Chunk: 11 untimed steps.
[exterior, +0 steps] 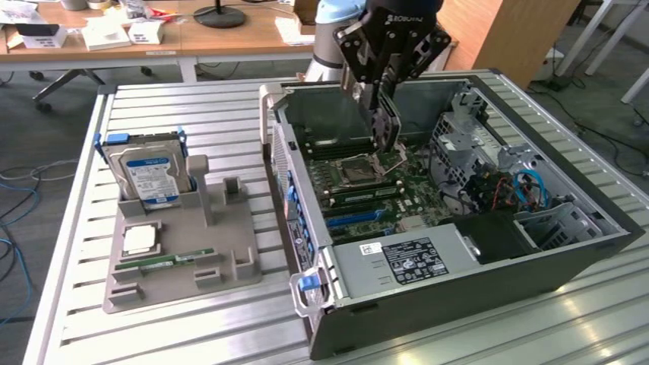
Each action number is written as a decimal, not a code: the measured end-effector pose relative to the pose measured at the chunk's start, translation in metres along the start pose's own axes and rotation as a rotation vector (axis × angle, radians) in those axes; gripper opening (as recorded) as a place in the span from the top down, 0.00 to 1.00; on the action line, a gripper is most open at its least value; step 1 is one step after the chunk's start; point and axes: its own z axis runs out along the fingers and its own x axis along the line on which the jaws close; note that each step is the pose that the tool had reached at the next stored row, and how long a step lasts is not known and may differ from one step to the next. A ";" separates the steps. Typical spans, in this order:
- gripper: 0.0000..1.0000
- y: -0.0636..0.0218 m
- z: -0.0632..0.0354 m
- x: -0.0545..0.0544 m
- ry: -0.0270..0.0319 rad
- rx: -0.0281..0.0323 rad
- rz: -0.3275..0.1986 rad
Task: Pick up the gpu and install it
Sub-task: 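Pick up the gpu and move the gpu toward the slot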
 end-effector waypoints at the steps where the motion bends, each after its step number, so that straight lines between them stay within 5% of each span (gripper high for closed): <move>1: 0.74 0.0000 0.0001 -0.004 0.0000 0.0000 0.000; 11: 0.74 0.0001 0.0010 -0.043 0.0000 0.0000 0.000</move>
